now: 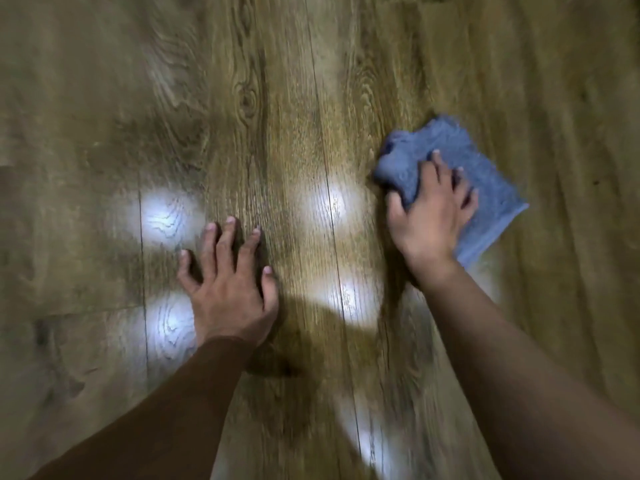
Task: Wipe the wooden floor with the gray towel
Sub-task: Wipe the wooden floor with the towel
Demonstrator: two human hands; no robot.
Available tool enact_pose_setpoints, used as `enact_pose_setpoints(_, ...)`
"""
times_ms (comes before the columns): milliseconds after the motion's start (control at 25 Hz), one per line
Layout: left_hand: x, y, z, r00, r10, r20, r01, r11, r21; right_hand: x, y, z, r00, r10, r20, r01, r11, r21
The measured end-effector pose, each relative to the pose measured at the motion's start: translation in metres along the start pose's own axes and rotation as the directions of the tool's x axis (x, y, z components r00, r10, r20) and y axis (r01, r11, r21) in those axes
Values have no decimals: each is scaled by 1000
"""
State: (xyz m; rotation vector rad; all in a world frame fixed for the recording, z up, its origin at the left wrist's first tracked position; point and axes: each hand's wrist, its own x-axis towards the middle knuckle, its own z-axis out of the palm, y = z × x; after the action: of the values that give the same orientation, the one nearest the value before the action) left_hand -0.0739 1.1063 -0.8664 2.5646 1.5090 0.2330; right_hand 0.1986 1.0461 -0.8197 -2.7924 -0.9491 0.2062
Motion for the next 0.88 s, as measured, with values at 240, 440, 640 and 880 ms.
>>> enact_pose_setpoints(240, -1, 3, -3, 1000, 2, -15, -2, 1000, -14, 13, -63, 17, 953, -300, 40, 300, 954, -6)
enact_pose_setpoints(440, 0, 4, -4, 1000, 2, -22, -3, 1000, -7, -49, -24, 5, 750, -629, 204, 636, 771, 40)
enact_pose_setpoints(640, 0, 4, -2, 999, 8, -39, -8, 1000, 8, -49, 44, -13, 717, -665, 207, 695, 706, -137)
enact_pose_setpoints(880, -1, 3, -1, 999, 7, -44, -7, 1000, 12, 25, -1, -5, 999, -44, 1, 44, 994, -103)
